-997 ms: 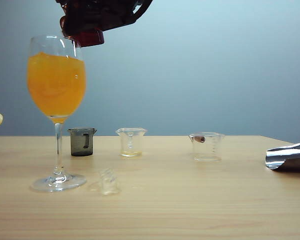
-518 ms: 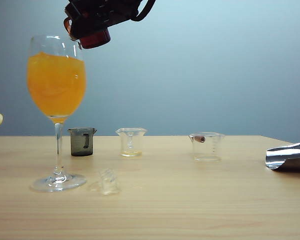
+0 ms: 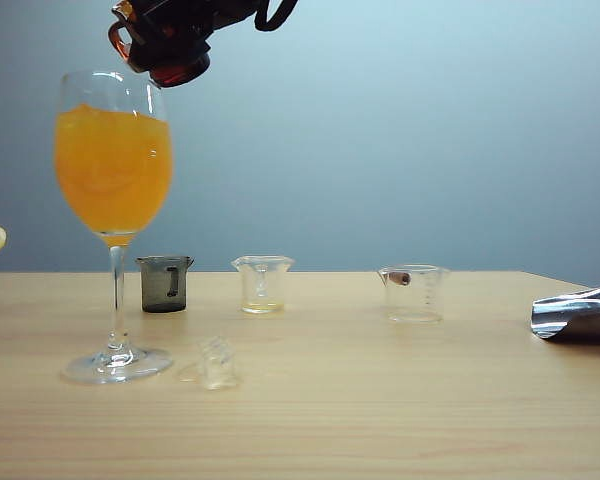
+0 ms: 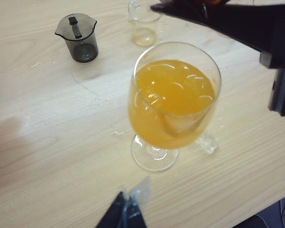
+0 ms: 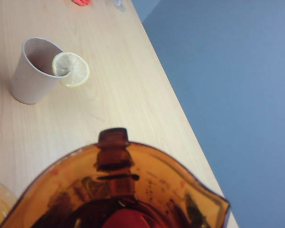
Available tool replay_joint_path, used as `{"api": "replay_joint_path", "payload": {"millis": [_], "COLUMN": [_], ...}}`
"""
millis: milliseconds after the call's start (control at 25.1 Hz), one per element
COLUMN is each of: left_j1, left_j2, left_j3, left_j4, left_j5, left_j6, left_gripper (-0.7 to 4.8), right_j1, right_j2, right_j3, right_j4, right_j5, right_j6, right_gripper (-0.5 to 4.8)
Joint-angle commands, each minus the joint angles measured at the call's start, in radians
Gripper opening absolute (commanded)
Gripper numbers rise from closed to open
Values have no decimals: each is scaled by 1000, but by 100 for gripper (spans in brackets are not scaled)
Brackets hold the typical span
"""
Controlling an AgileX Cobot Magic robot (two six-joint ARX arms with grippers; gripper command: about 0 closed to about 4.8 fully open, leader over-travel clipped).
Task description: Pick up the fourth measuring cup from the left, pour the grenadine inside into the goblet, and finally put the measuring cup back in its original place.
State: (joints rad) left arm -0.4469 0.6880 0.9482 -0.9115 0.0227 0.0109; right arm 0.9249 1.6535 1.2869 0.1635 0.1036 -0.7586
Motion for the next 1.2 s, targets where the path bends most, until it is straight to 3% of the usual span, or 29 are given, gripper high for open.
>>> {"api": "replay_joint_path", "payload": {"millis": [40, 718, 1196], "left_j1": [-1, -1, -1], "left_j2": [-2, -3, -2], "left_j3": [3, 3, 3], "left_j4": [5, 5, 9], "left_j5": [0, -1, -4], "left_j6": [8, 8, 8], "left_gripper": [-5, -5, -5], "right_j1": [0, 31, 30], "right_j2": [-7, -7, -7], "right_j3": [7, 7, 6], "right_j4": [50, 80, 80], "right_j5": [7, 47, 55], "right_j6": [-47, -270, -350], "right_gripper": [165, 165, 165]}}
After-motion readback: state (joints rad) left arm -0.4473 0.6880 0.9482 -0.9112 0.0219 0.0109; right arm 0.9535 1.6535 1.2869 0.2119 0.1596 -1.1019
